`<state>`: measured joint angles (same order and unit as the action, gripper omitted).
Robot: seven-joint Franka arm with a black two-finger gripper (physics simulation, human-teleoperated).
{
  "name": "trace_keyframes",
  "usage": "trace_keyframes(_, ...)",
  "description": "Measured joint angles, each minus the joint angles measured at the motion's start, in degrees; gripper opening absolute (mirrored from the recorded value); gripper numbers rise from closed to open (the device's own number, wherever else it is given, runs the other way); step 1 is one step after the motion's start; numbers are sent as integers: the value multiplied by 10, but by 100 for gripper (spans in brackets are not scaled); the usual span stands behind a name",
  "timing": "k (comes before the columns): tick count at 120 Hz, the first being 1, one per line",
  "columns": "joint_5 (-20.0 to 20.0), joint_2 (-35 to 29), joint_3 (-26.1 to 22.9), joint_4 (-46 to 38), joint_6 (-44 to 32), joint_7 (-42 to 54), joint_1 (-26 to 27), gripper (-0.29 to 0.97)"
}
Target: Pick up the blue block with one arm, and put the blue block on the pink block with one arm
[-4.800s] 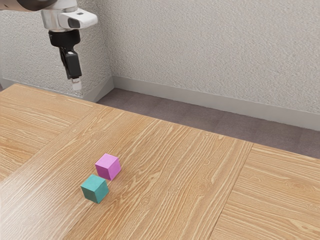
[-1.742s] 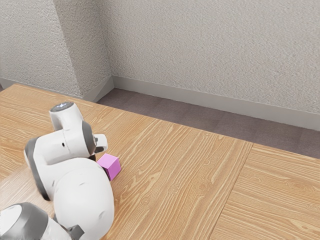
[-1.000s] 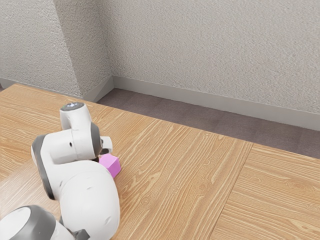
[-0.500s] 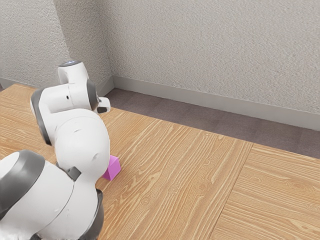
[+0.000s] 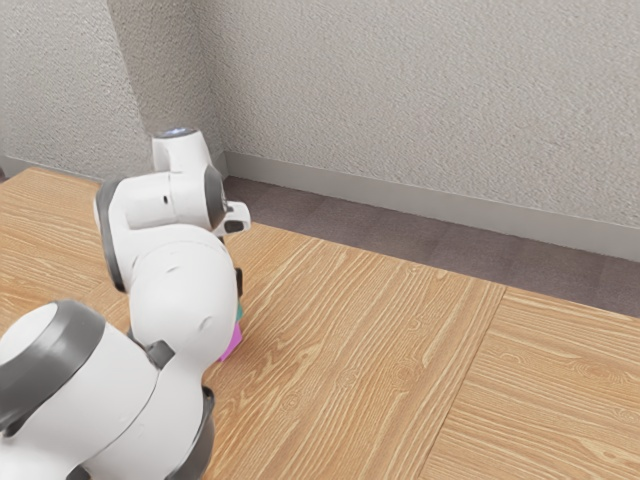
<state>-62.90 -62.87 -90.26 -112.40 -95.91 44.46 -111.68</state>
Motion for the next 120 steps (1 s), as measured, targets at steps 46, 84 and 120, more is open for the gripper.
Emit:
trace_keyframes(46, 7, -1, 9, -25, -1, 1, 6, 34)
trace_keyframes(84, 8, -2, 13, -30, -8, 20, 5, 34)
trace_keyframes(120, 3, -3, 12, -25, -18, 35, 3, 35)
